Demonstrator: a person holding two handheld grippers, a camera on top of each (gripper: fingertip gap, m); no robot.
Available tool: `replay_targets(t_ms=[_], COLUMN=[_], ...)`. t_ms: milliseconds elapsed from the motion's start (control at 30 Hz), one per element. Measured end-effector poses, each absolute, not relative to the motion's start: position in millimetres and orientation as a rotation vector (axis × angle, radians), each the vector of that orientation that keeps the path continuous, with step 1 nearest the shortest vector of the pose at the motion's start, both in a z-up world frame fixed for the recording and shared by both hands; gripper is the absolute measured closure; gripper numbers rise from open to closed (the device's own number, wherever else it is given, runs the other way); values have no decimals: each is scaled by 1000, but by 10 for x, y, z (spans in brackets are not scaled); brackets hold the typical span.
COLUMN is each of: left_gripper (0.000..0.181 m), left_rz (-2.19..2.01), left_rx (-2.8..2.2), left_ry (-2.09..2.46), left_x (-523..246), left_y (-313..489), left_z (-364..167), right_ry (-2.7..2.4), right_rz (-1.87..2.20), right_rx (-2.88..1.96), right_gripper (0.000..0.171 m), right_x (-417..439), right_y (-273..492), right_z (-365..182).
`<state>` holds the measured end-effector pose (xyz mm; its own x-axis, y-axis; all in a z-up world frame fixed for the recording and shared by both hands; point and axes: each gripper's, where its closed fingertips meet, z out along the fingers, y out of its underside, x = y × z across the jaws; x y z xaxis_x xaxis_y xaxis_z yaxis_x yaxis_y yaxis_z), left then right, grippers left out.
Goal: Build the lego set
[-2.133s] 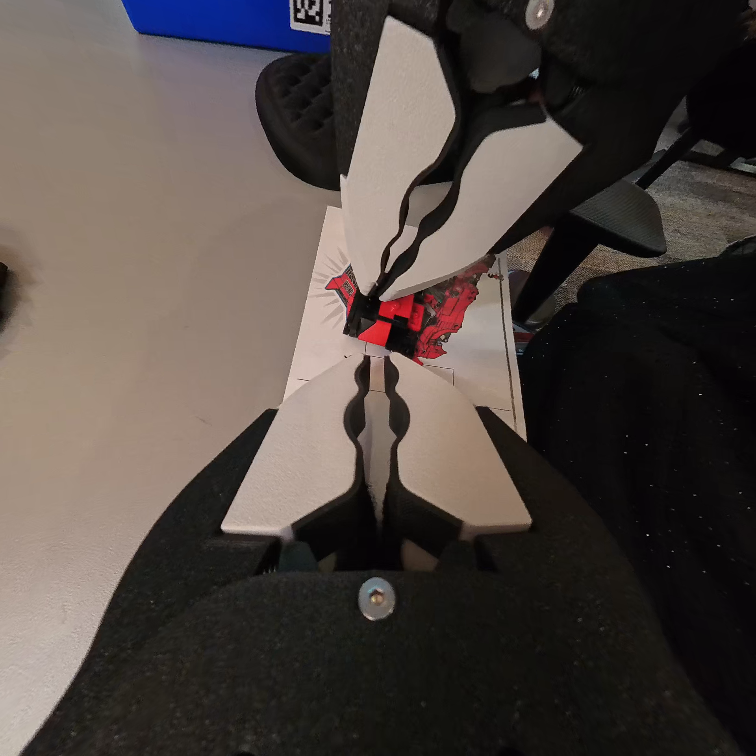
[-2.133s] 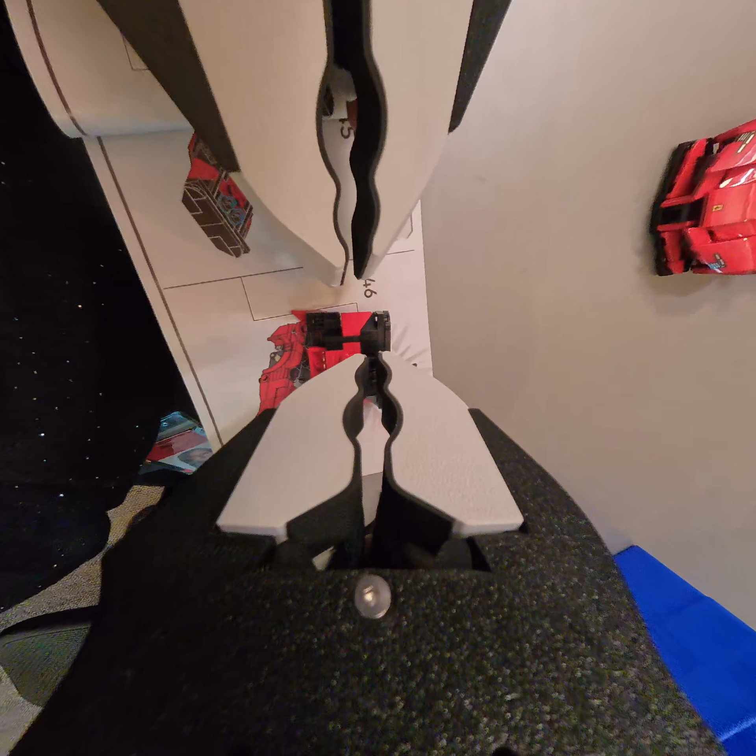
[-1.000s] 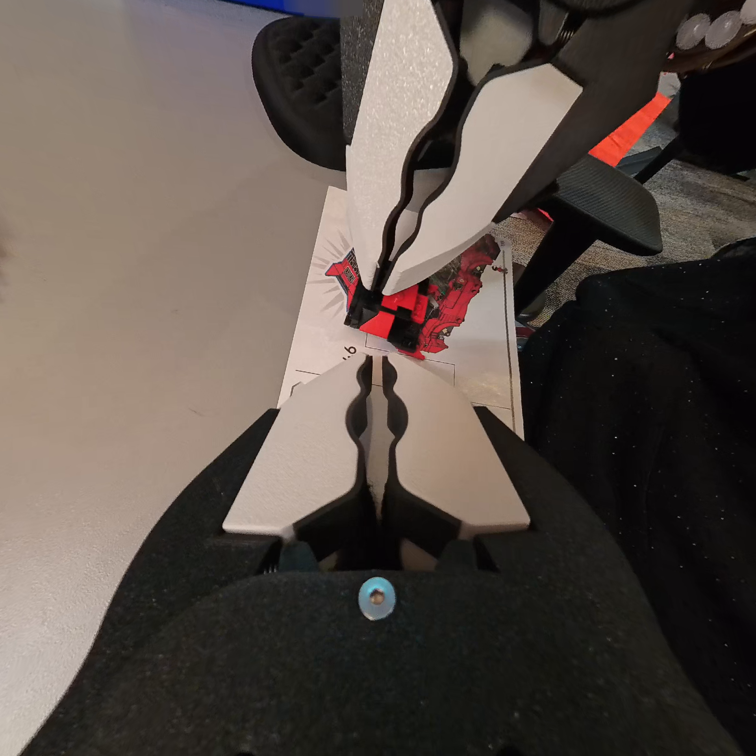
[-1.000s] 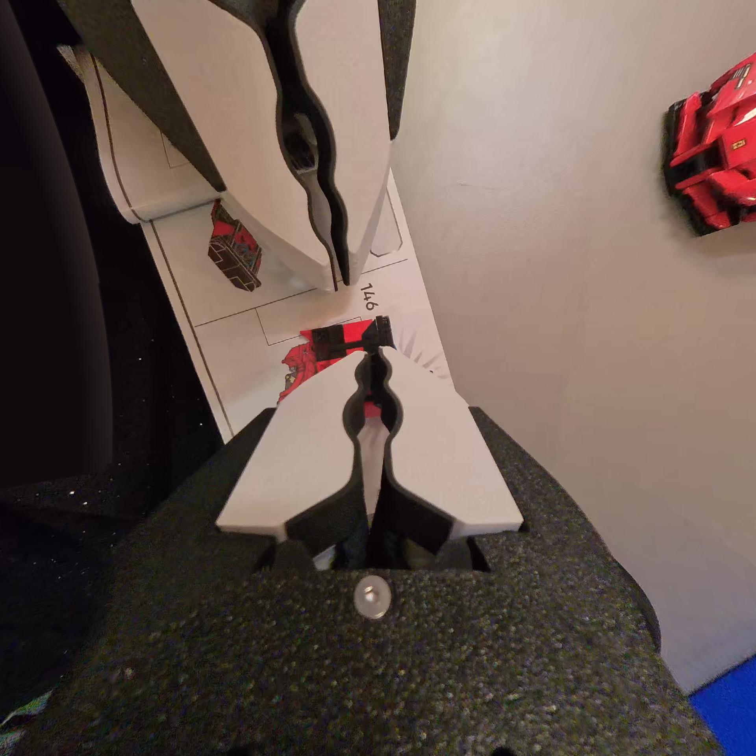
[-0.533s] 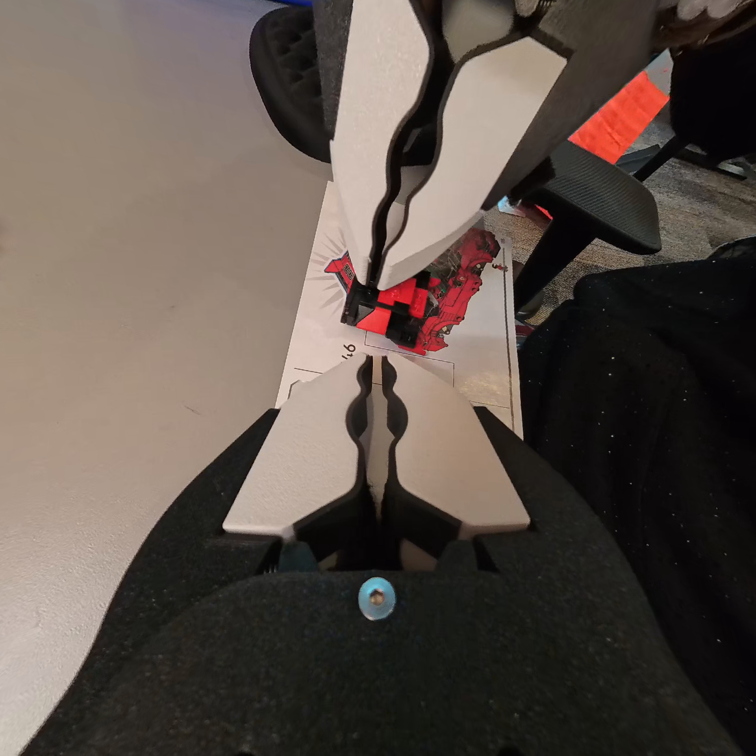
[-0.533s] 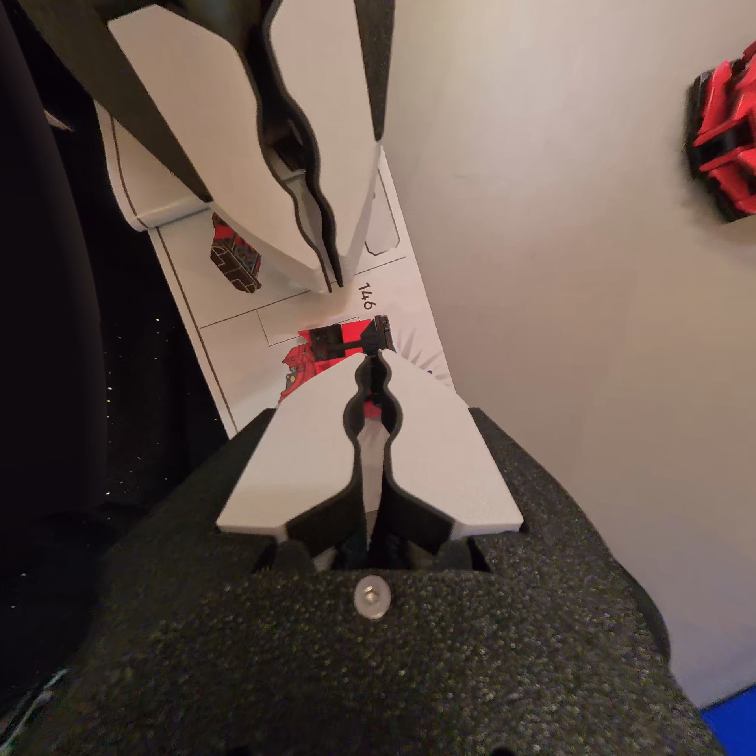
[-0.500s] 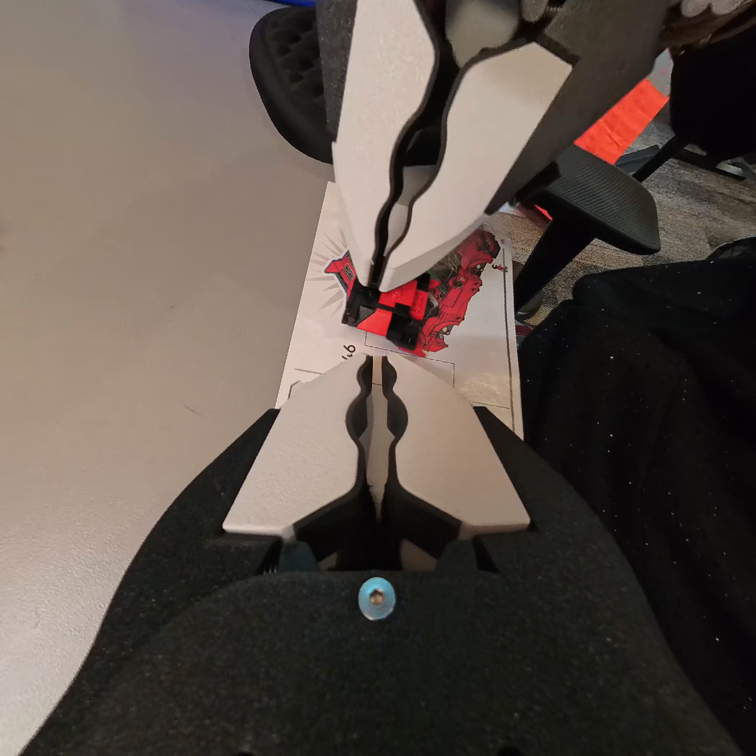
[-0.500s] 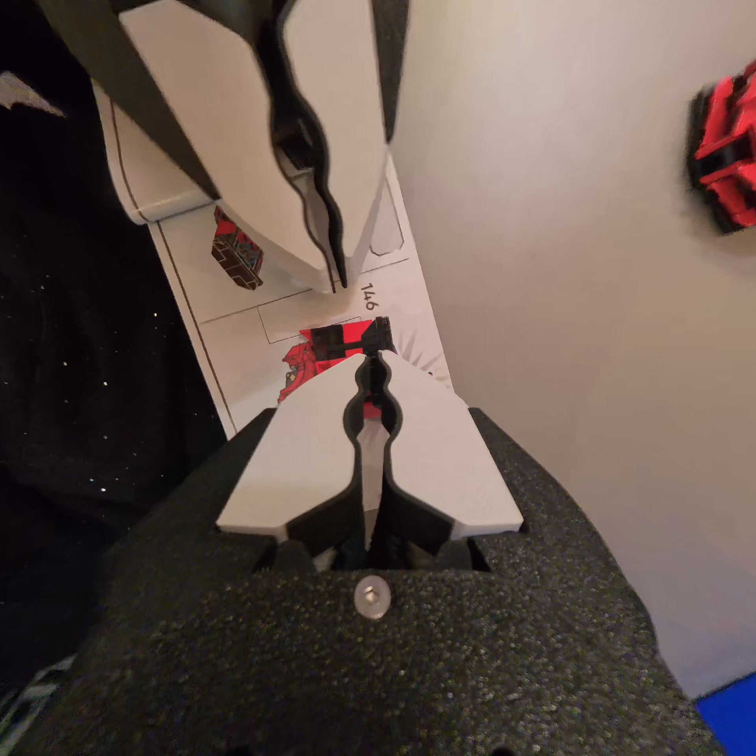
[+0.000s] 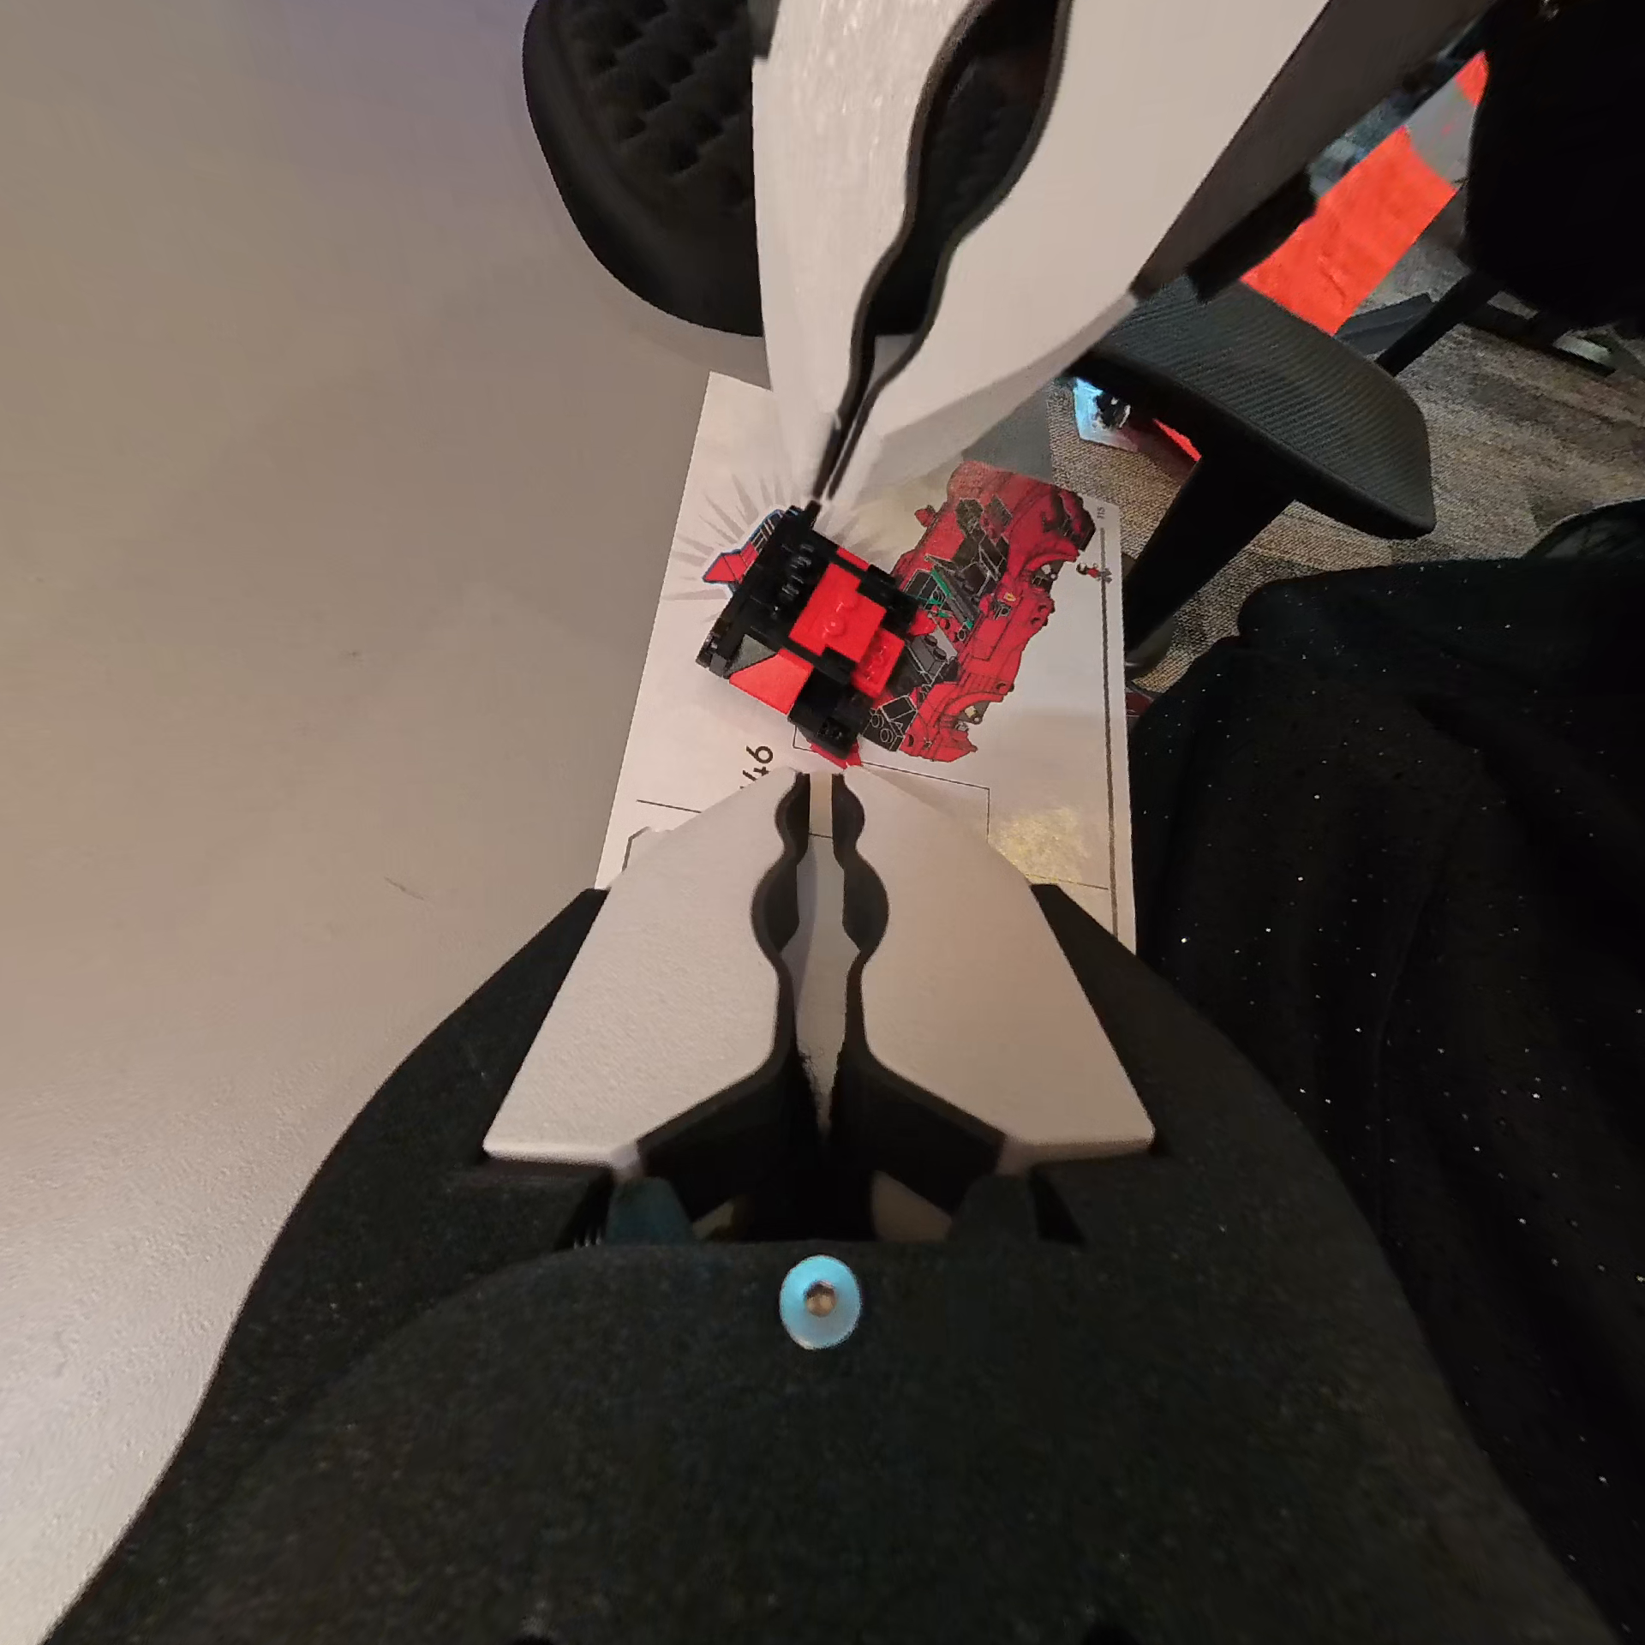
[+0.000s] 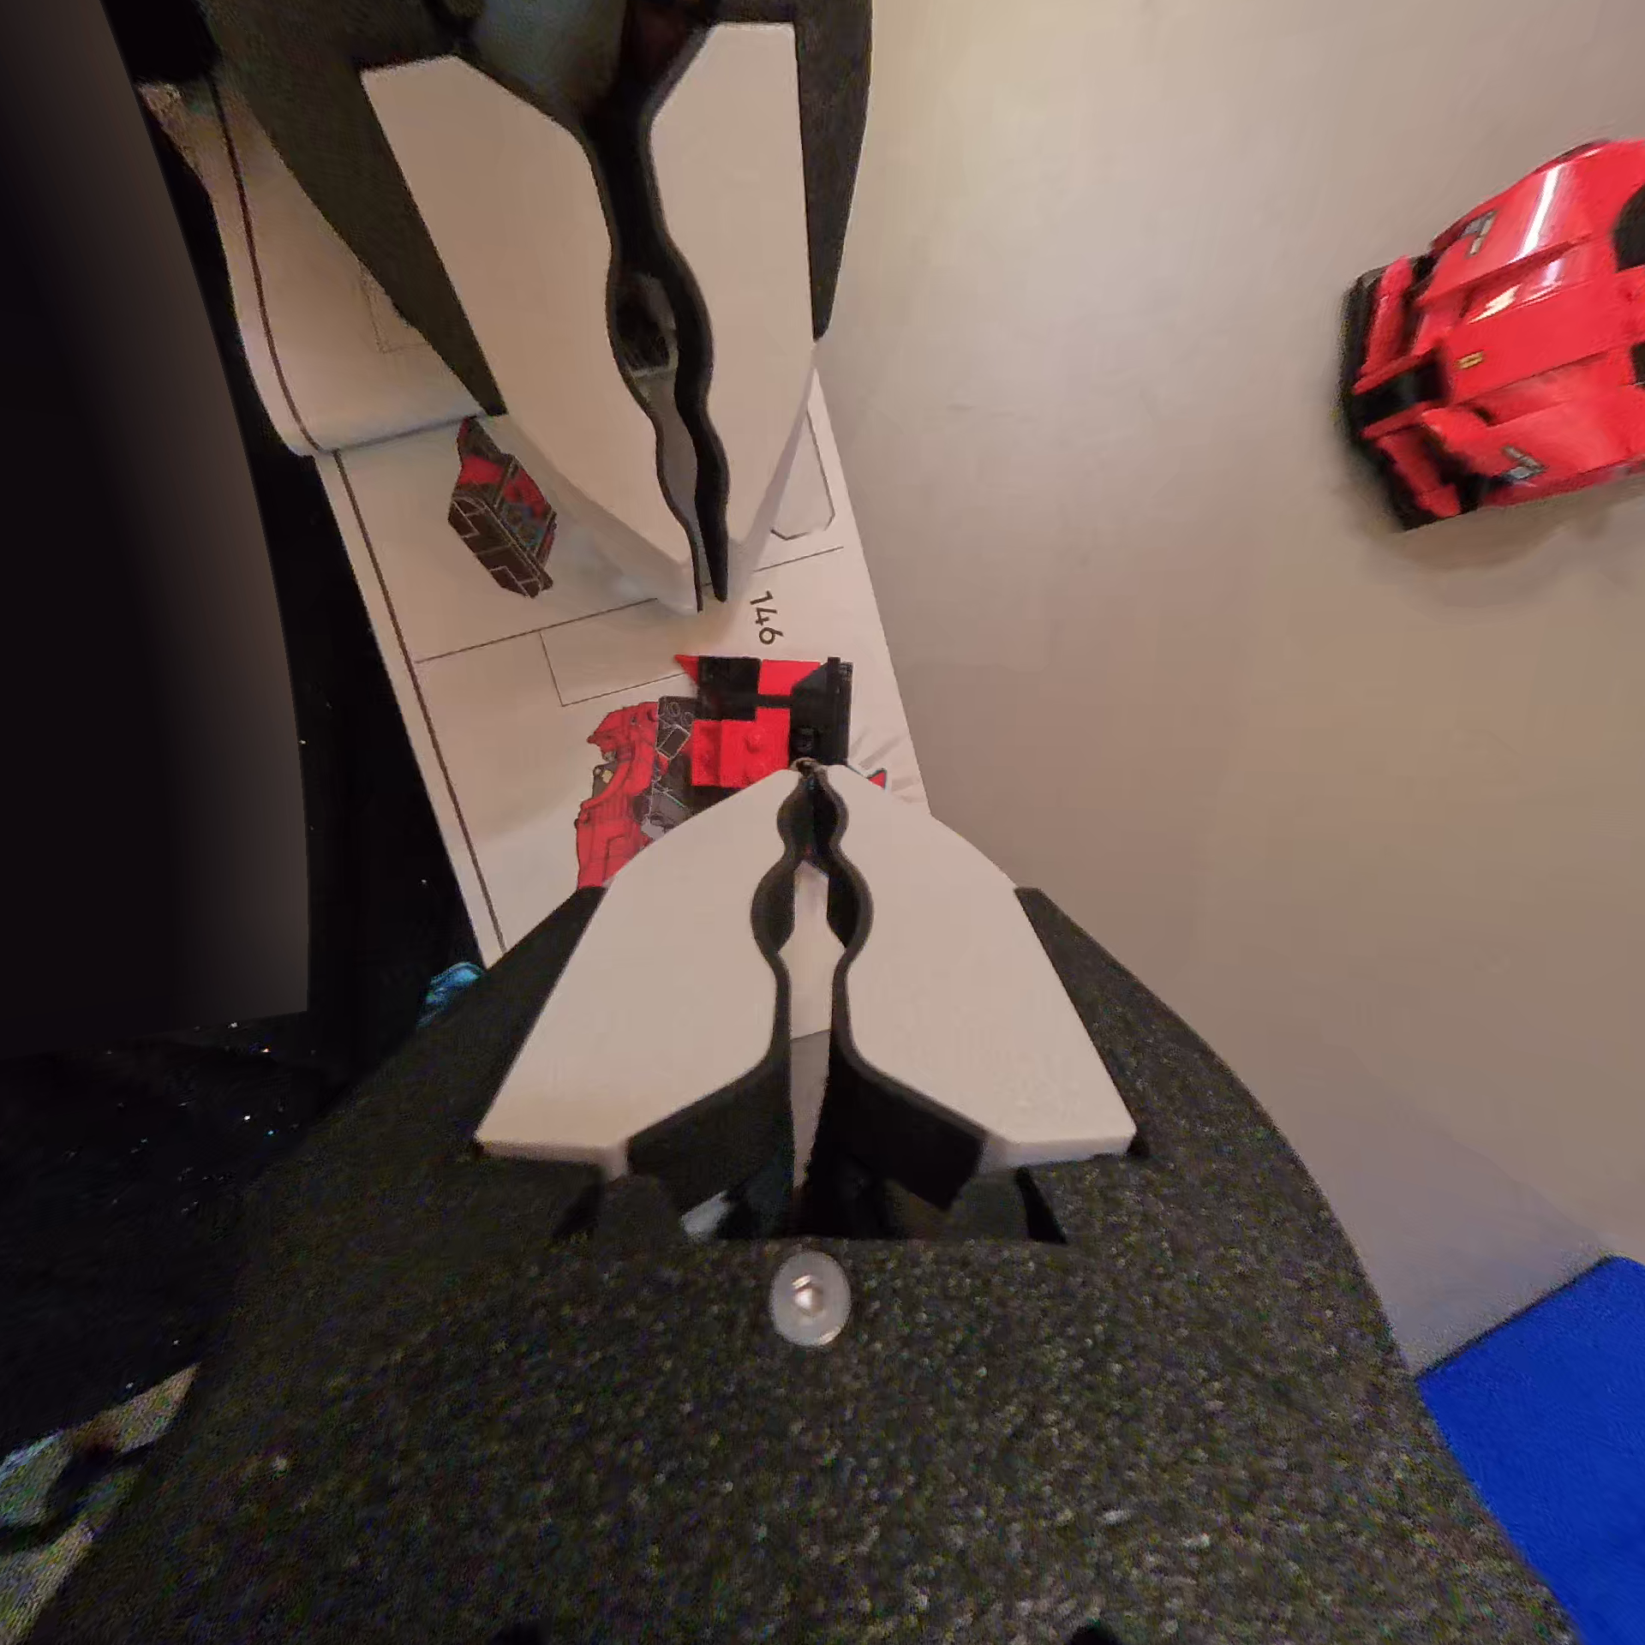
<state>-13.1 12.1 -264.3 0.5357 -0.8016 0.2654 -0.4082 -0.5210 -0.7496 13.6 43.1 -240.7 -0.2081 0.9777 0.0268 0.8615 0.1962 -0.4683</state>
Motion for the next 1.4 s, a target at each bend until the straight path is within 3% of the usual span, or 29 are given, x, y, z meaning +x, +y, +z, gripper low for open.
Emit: replay_targets(t_ms=[233, 933, 1400], left_gripper=[177, 177, 178], left_rz=[-819, -836, -833], left_rx=[-2147, -2159, -2178], left_ry=[970, 964, 960], left_x=[-131, -130, -131], left_y=[121, 120, 122], left_z=[-2642, -2648, -2670], right_ry=[-2220, -2235, -2294], right_rz=[488, 469, 193], right_rx=[-1750, -1761, -1764], right_gripper=[164, 168, 168], right_x=[88, 130, 155], right_y=[410, 428, 432], right_z=[-2543, -2562, -2587])
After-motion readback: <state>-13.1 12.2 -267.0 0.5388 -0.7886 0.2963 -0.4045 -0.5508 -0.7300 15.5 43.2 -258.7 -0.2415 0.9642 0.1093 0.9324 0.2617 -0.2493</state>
